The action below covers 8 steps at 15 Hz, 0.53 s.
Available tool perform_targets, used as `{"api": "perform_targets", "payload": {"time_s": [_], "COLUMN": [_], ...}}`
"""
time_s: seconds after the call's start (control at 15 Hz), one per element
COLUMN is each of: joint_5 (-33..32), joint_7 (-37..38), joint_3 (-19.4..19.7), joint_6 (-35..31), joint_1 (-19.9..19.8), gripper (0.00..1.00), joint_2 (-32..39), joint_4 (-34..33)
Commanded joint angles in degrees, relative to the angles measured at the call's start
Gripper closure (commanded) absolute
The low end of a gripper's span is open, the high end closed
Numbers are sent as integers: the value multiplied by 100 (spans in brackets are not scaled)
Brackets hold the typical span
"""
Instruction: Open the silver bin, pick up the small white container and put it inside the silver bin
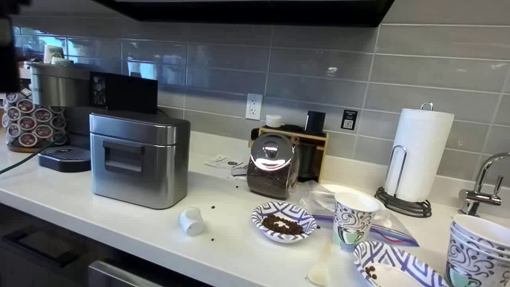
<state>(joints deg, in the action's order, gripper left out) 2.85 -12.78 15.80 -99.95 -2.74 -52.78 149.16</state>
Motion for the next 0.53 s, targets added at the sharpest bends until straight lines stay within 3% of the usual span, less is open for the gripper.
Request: {"api": "perform_targets", "payload": {"time_s": [0.0,0.27,0.47], "joint_5": [64,64,159], "joint_7": [-68,-68,-635], "joint_3": [-71,-71,234], "joint_6": [15,15,-175], "joint_1": [-100,-100,224], "gripper": [0,0,0], "joint_2": [29,29,685], "joint_4": [-13,-13,-432]}}
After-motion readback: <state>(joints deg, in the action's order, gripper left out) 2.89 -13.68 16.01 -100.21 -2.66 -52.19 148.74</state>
